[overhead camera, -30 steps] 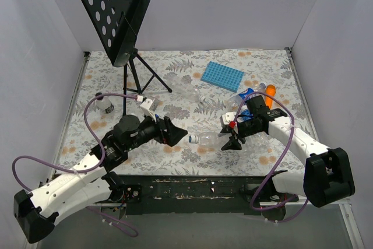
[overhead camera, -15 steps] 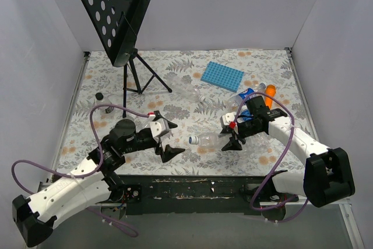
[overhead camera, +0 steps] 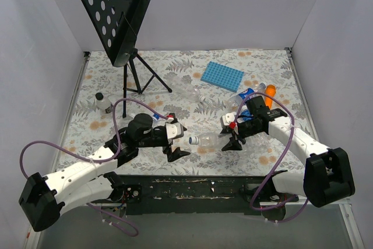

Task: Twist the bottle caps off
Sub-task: Unscrew the bottle cap from the plastic bottle.

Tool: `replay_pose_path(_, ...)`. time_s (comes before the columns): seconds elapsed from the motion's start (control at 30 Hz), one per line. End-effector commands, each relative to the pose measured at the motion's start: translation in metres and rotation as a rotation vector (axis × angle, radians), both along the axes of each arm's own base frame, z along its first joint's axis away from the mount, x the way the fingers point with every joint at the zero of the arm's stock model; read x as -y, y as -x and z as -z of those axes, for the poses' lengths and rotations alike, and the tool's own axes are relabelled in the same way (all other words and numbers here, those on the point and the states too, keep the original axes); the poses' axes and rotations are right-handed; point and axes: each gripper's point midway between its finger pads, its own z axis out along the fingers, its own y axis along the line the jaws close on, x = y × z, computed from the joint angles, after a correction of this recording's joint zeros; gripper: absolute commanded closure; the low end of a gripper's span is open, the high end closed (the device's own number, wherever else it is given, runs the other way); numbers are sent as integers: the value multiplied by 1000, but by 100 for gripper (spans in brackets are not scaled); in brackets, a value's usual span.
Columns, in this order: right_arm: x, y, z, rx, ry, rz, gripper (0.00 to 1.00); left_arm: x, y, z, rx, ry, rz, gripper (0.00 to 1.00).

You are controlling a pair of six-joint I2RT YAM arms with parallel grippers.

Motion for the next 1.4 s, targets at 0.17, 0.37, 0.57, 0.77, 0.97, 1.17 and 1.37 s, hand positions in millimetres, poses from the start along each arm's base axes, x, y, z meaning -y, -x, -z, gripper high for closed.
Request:
replay_pose_path(0.17,-2,2,-6,5,-20,-16,93,27,-3,-24,23,72,62,19)
replay_pose_path(0.37,-2,2,-5,3,-16,-17,93,32,-4,-14,-40,49,56,50)
replay_pose_path(0.57,-2,3,-4,2,-14,-18,93,33,-1,-17,-91,65,49,89)
replay_pose_path(0.77,-1,2,-3,5,-7,-16,92,32,6,-25,-279,122,-33,100)
replay_pose_path(0.97,-1,2,-2,5,-4,-14,93,22,-11,-36,-712,256,-396,100)
replay_pose_path(1.17,-1,2,0,-3,1,-13,93,19,-7,-39,-1216,435,-601,100)
replay_pose_path(1.37,0,2,0,0,3,-12,93,17,-14,-48,-1185,461,-622,100)
